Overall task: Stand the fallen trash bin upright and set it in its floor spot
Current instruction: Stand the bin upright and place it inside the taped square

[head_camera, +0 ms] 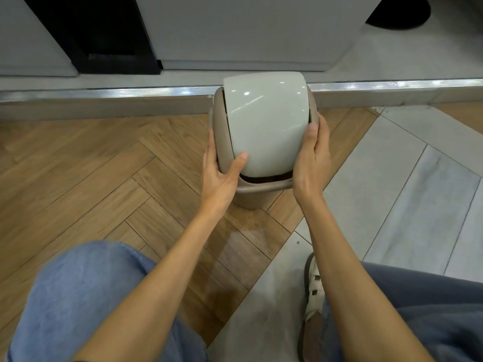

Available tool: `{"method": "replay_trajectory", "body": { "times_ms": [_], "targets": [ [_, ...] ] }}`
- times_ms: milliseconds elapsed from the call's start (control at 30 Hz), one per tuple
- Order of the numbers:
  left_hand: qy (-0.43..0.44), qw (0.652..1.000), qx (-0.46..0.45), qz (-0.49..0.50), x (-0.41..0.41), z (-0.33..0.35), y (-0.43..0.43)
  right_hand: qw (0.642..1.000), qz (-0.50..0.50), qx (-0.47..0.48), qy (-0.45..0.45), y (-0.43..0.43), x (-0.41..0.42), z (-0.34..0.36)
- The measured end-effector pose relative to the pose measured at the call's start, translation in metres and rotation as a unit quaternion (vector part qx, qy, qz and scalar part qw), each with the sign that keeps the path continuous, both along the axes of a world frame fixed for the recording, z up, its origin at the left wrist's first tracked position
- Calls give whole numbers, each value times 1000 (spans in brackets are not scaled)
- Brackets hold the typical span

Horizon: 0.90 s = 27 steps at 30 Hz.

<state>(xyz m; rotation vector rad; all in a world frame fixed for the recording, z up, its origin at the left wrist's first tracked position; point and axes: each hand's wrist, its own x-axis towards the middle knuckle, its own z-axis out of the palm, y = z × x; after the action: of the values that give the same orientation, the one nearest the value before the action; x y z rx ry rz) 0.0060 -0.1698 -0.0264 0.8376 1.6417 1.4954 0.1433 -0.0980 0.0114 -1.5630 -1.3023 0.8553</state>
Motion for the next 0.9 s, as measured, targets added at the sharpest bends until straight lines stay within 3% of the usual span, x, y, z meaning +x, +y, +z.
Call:
{"method": "replay_trajectory", "body": {
  "times_ms": [400, 900],
  "targets": [
    [-8, 999, 17, -28, -8, 7, 57, 1000, 4, -19, -12, 49, -6, 8],
    [-32, 997, 56, -41, -39, 0, 137, 994, 103, -29, -15, 133, -24, 5]
  ]
}}
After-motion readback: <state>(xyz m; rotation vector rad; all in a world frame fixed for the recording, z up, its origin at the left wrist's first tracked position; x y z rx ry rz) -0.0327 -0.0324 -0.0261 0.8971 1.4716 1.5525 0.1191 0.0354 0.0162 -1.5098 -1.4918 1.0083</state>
